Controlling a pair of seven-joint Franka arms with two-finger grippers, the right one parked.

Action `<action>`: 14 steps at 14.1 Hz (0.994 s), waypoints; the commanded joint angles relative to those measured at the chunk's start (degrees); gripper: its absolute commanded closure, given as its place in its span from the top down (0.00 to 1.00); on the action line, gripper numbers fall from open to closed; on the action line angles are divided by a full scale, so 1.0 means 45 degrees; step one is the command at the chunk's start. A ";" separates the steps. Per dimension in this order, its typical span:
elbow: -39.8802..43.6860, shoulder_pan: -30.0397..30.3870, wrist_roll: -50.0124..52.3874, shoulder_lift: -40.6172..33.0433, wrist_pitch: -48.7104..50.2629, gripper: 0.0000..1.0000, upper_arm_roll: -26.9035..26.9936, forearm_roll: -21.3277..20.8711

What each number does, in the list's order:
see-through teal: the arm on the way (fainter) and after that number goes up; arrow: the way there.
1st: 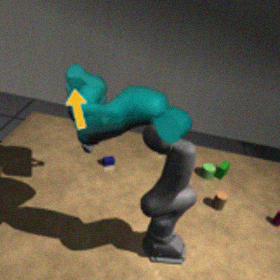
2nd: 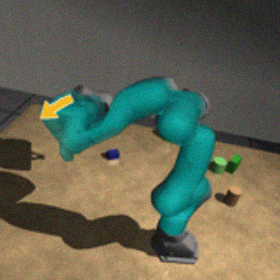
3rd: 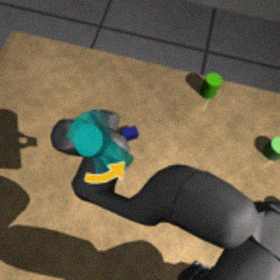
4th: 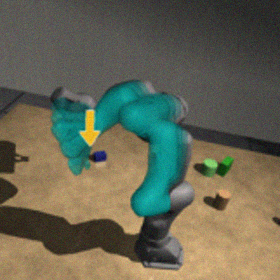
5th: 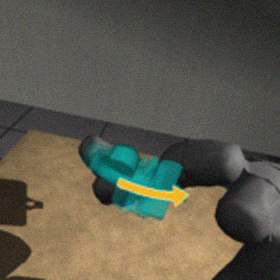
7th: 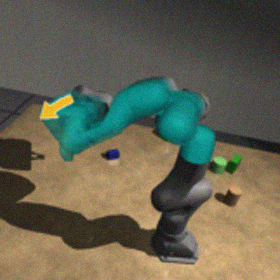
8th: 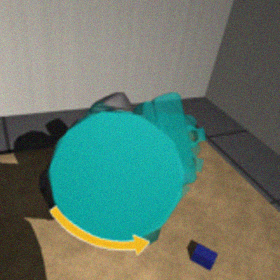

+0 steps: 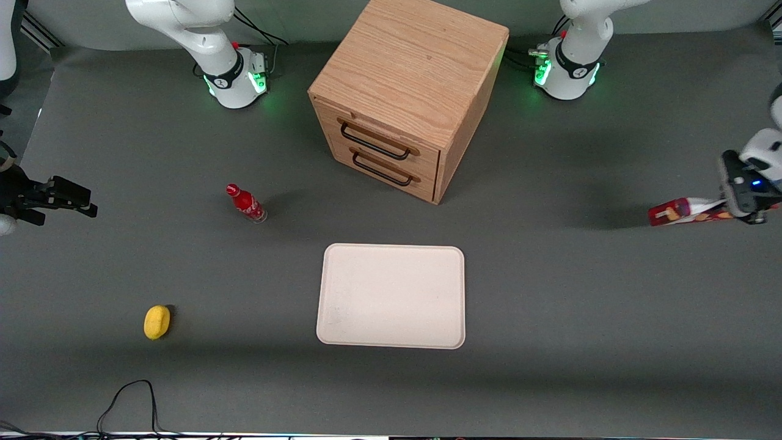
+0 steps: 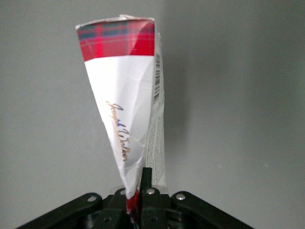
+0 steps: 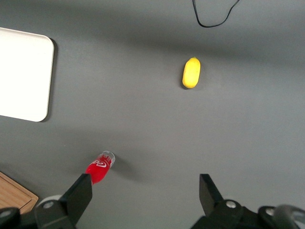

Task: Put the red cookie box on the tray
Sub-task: 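Lift the cookie box upright with the left gripper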

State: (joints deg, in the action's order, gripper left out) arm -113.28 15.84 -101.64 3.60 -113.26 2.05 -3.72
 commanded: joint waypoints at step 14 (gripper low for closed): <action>0.7319 -0.2928 1.0247 0.2208 0.6008 0.00 -0.1078 0.0515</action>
State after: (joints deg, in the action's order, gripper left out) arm -83.61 7.11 -67.01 12.89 -89.19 -1.56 -2.06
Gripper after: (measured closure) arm 0.965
